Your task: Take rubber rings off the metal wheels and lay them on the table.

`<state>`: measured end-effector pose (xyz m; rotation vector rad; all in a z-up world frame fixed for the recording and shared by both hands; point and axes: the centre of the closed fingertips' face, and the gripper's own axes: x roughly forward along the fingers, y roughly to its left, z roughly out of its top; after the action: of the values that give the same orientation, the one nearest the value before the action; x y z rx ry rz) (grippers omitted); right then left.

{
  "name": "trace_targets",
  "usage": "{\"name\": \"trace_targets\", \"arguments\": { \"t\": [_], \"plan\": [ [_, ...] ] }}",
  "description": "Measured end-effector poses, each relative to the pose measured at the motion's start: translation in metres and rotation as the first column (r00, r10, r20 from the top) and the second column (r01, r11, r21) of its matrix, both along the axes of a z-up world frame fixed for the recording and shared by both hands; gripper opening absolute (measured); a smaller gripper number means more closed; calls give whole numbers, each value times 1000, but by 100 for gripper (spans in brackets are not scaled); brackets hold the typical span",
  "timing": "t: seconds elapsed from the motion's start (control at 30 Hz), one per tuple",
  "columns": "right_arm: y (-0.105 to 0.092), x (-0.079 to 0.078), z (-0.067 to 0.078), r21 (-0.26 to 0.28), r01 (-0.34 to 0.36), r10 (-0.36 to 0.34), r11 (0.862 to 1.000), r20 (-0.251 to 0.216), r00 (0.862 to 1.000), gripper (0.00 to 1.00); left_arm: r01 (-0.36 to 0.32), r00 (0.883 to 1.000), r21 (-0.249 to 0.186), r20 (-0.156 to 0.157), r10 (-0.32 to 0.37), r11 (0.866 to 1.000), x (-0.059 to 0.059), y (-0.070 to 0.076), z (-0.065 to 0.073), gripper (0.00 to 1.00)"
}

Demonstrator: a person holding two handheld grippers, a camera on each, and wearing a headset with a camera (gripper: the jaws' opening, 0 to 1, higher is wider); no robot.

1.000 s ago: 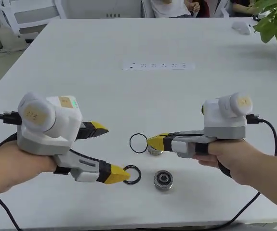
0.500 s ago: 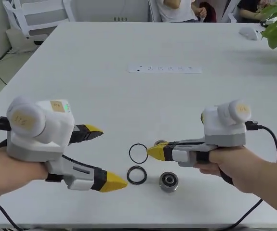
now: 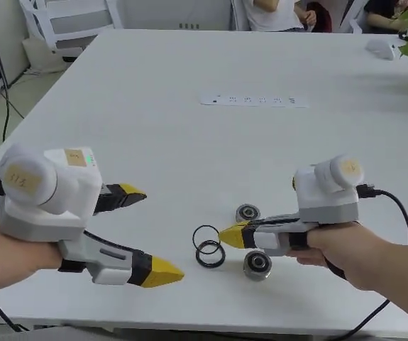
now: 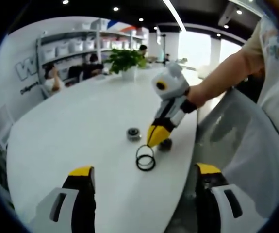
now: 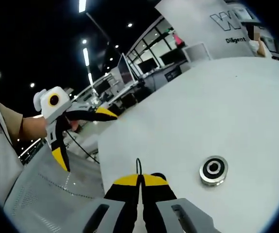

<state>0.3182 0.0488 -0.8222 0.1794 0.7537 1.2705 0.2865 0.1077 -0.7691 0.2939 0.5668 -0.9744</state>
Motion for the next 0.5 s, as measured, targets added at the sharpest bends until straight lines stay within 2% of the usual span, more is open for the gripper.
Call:
{"name": "trace_targets", "arguments": {
  "t": [0.2,0.5],
  "plan": [
    [1,-3,-5,-6,-8,8,1000,-33,999,0,-9,1000,-1,-5,9,1000,-4,5,1,87],
    [-1,-6,-16,-38,-12,10,999,-55,998,0,-14,1000,4,-13,14,1000,-7,9,-1,87]
  ]
}}
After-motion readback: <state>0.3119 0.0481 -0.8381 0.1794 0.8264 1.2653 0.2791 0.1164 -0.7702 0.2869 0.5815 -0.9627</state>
